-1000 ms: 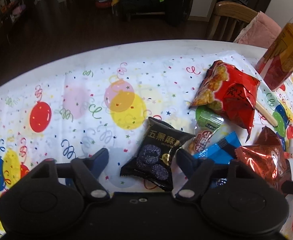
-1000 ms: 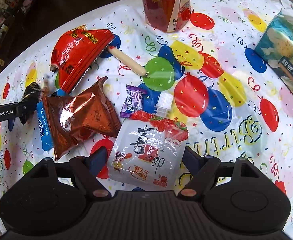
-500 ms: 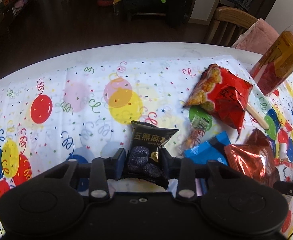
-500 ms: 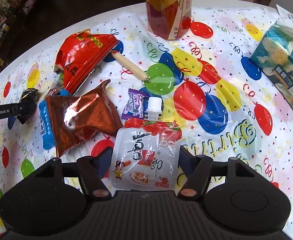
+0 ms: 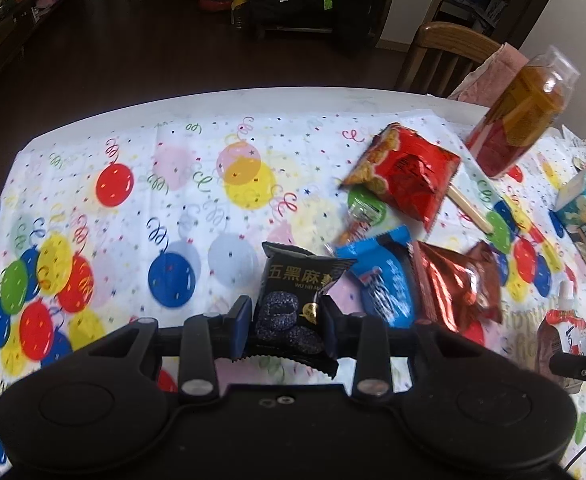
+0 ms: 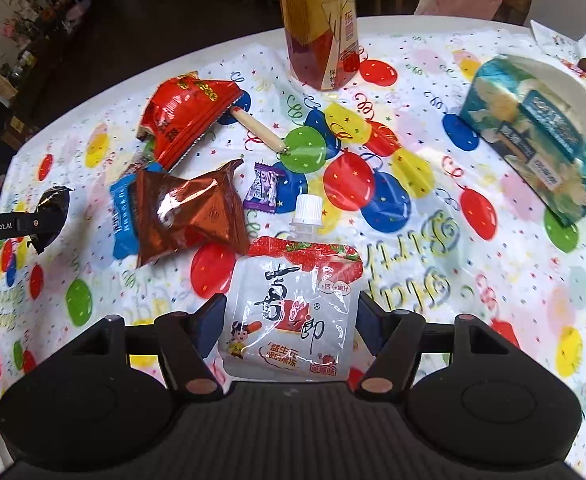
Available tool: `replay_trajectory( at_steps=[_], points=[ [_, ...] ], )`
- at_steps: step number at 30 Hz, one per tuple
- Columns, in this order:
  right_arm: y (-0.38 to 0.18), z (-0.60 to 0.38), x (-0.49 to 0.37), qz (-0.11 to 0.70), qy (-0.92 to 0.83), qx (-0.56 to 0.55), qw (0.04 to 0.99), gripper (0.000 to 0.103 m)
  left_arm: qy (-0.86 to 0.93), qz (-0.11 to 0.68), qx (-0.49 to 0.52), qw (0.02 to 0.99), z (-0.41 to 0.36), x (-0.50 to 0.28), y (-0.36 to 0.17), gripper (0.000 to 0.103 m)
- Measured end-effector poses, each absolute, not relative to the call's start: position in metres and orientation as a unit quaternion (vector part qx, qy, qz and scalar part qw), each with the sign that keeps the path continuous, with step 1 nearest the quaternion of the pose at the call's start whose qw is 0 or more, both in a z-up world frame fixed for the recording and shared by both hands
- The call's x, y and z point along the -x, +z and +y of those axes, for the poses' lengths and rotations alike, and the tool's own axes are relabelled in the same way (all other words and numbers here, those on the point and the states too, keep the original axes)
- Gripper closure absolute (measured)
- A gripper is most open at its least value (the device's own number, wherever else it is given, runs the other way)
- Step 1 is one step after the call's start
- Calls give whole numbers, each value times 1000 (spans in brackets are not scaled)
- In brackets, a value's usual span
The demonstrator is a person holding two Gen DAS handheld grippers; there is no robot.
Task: Organize snacks
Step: 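Carry the black sesame packet over the box while right tool carries the white jelly pouch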
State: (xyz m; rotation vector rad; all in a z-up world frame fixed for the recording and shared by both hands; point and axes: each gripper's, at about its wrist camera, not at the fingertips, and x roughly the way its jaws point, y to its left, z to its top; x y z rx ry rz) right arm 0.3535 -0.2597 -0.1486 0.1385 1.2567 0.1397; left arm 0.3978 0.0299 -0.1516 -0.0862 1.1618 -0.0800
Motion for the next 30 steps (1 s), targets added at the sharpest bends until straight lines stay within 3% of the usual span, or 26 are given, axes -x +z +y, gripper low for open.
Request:
replay_trajectory(
  at_steps=[18, 30],
  points=[
    [-60, -246, -248, 542, 129, -54, 829, 36, -76, 508, 64, 855, 28, -269, -67, 69],
    [-38, -220, -177, 532, 164, -44, 829, 36, -101, 510, 62, 852, 25, -182, -49, 69]
  ],
)
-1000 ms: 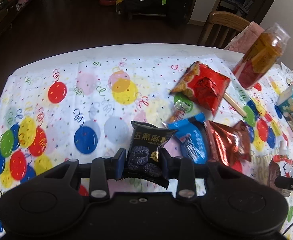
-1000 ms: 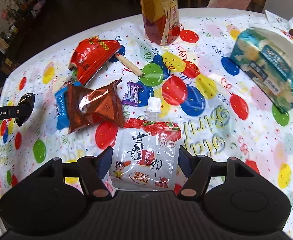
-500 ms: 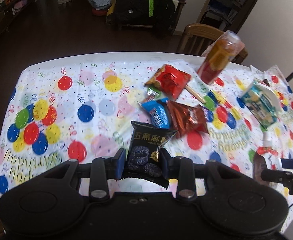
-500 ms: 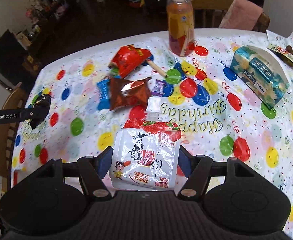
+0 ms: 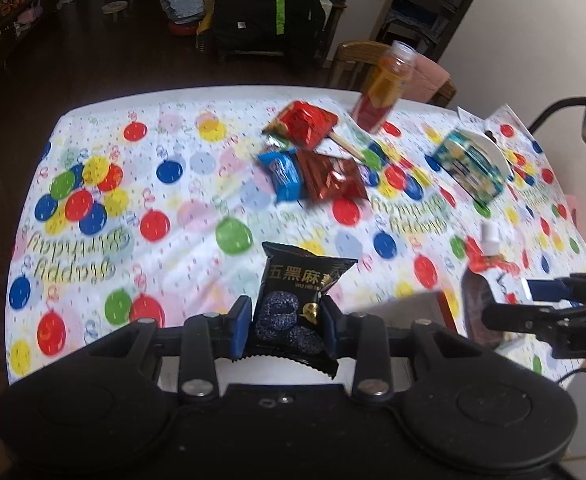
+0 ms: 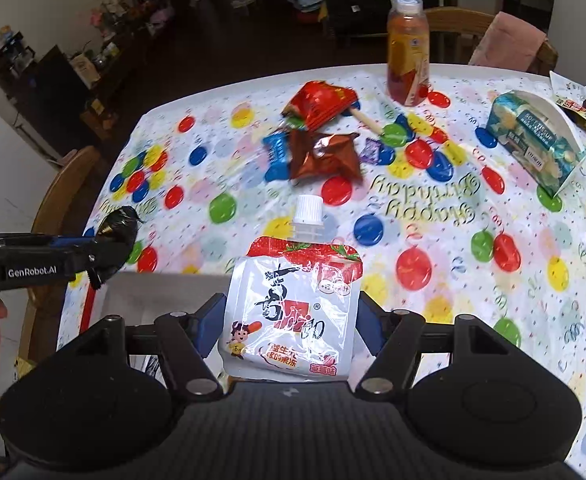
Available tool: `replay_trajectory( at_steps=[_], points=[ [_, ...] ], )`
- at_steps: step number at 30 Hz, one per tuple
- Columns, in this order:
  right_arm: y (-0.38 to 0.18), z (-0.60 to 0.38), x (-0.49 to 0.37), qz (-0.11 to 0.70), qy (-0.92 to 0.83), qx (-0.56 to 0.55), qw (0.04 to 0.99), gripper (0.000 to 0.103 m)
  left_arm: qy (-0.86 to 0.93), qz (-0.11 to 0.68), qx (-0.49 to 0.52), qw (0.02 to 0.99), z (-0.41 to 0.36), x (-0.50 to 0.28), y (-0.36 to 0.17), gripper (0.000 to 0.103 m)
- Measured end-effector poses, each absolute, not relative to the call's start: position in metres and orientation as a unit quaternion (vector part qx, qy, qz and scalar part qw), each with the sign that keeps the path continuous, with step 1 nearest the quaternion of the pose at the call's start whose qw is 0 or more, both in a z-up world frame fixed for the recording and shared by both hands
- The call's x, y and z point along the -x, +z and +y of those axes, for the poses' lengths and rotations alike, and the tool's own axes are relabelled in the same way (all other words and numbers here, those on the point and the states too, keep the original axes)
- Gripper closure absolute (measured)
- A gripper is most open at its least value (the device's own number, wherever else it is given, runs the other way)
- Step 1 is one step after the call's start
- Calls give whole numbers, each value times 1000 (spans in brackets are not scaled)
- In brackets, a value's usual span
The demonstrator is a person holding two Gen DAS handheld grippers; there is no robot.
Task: Organize snacks
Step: 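Carry the black sesame packet over the box while right tool carries the white jelly pouch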
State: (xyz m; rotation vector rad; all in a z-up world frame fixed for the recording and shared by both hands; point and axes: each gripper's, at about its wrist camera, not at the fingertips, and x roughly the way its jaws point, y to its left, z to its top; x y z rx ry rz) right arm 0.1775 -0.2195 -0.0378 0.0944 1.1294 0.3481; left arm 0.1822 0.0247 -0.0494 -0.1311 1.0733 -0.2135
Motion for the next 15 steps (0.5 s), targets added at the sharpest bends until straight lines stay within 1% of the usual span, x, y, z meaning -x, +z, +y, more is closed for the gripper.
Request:
replay_trajectory(
  at_steps=[6, 15],
  points=[
    [-44, -207, -151, 538, 177, -33, 824, 36, -116, 515, 54, 848, 18, -151, -53, 69],
    [-65, -185, -121, 549, 195, 3, 813, 36, -122, 536, 40, 834, 6, -122, -80, 69]
  ],
)
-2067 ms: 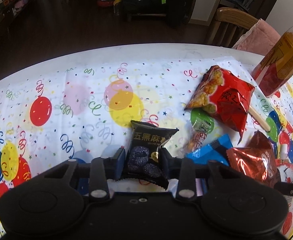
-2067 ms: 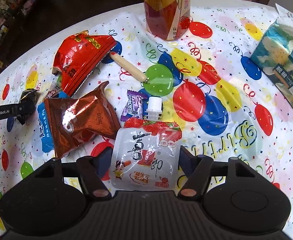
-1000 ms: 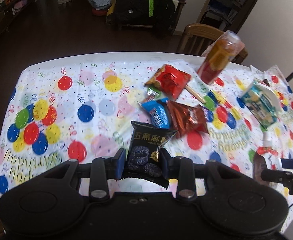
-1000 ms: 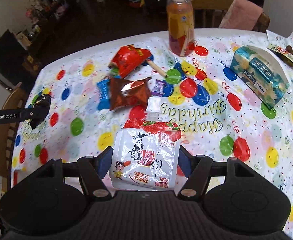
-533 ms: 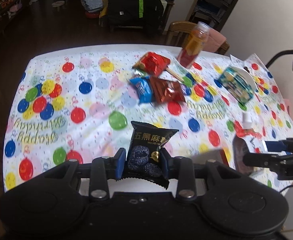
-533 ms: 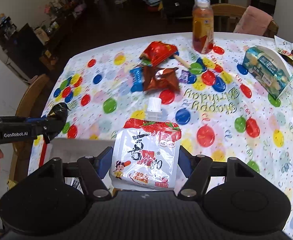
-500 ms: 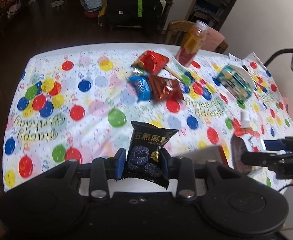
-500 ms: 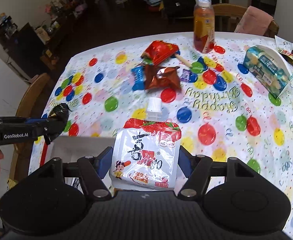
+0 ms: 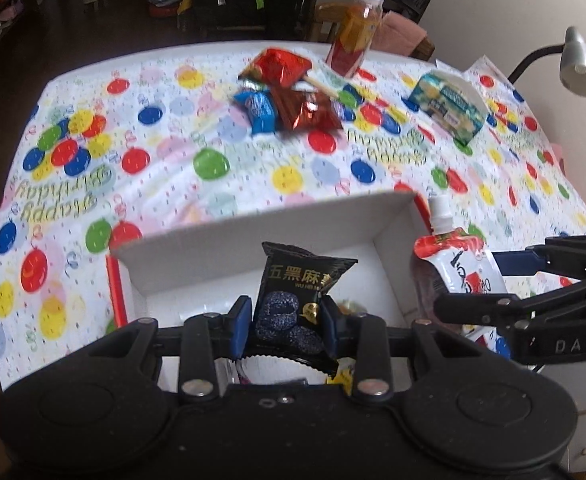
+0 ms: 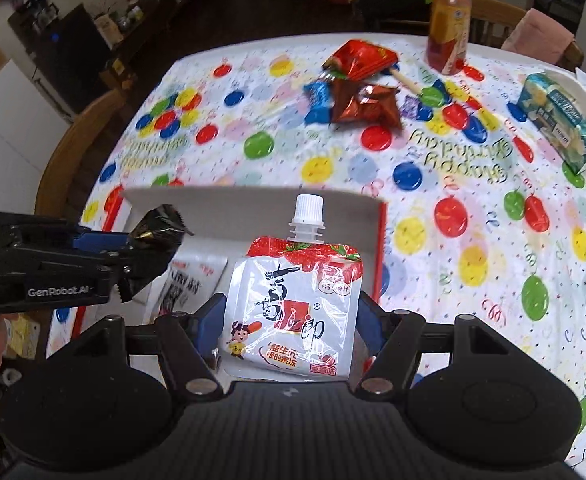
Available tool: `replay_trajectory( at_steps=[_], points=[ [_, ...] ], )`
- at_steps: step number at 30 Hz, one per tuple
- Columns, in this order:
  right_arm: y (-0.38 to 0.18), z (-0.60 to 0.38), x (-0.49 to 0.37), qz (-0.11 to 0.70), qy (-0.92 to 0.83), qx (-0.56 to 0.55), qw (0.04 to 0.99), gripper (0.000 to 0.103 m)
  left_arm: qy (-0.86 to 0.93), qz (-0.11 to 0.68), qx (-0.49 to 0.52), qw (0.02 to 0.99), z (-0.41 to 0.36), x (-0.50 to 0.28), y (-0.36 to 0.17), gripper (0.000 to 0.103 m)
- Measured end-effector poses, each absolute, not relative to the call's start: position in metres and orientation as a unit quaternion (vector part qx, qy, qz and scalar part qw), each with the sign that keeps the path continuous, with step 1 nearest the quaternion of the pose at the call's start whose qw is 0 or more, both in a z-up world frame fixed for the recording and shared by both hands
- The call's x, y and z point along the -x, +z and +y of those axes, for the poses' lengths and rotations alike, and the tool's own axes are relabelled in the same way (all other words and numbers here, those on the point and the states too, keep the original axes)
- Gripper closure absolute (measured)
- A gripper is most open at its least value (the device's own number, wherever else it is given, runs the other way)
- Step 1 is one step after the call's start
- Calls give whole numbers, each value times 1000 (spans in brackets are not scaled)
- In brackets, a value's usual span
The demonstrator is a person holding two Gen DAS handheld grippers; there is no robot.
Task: Organize snacks
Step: 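Carry the black sesame packet over the box while right tool carries the white jelly pouch, then open both tools to drop the sesame packet and jelly pouch into the box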
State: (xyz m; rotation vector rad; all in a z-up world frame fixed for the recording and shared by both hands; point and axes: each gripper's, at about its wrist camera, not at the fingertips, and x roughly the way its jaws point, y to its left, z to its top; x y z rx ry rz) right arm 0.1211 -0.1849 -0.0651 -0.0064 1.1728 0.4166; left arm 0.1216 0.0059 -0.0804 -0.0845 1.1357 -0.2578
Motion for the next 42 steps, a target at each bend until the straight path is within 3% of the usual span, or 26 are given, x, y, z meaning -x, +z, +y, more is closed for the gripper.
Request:
replay_trajectory(
  at_steps=[19, 42],
  points=[
    [-132, -131, -107, 576, 215, 82, 784, 35, -93, 579, 24, 810, -4, -127, -145, 69],
    [-142, -124, -119, 599, 221, 75, 766, 34, -87, 610, 25, 787, 1, -134, -171, 66]
  ],
)
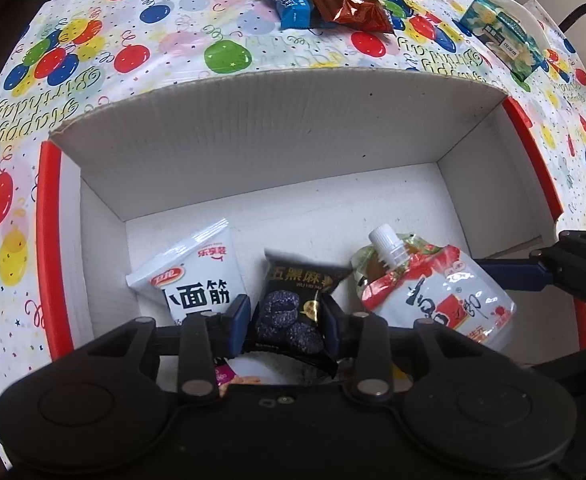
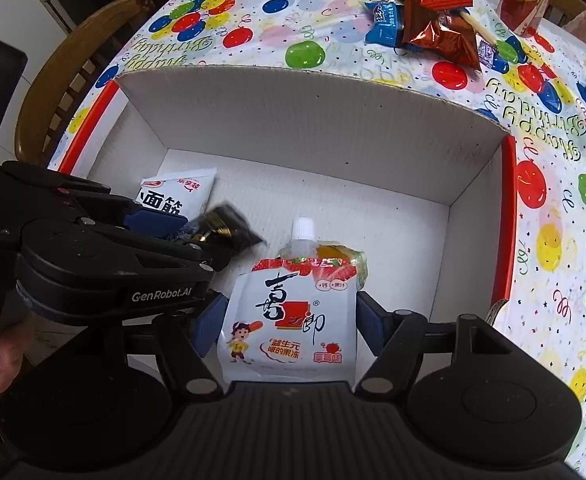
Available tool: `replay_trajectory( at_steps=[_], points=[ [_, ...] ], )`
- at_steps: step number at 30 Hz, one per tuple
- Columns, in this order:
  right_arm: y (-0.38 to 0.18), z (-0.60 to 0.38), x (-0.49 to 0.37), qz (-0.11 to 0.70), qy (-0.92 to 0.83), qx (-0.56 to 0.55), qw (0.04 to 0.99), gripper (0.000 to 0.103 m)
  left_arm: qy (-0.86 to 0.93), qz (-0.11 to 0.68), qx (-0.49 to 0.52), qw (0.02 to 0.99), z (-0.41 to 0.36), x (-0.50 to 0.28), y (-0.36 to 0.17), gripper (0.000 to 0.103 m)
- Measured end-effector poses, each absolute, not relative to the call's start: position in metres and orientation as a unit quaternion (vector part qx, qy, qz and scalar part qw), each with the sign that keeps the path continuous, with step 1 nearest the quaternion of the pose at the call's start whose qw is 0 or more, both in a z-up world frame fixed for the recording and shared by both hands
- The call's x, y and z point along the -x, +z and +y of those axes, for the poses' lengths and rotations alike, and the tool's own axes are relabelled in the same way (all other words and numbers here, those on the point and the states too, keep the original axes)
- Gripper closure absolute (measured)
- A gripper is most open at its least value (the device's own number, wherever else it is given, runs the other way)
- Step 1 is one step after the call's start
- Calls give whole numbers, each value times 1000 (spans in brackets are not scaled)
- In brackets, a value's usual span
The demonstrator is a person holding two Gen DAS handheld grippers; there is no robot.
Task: Organize snacks
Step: 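Open both tools to drop the sesame packet and jelly pouch into the box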
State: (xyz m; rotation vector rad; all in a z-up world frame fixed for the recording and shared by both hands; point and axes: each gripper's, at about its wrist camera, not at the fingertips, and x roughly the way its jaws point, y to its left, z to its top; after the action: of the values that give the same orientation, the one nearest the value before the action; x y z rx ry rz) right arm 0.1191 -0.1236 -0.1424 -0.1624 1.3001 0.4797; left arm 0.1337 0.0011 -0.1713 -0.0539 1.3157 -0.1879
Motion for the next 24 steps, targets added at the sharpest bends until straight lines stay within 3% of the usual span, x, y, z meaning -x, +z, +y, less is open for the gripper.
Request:
replay_trajectory(
  at_steps=[5, 10, 18, 24],
  points=[
    [-139, -129, -119, 597, 226, 64, 767, 34, -85, 607, 24, 790, 3, -132, -169, 64],
    [-131, -134, -117, 593, 226, 53, 771, 33, -84, 598, 25, 797, 5, -128, -162, 53],
    [-109, -143, -108, 579, 230, 41, 781, 24, -91, 577, 25, 811, 8, -116, -140, 41],
    [-89, -156, -100, 568, 227, 30, 790, 19, -108, 556, 21, 824, 5, -106, -119, 40]
  ],
)
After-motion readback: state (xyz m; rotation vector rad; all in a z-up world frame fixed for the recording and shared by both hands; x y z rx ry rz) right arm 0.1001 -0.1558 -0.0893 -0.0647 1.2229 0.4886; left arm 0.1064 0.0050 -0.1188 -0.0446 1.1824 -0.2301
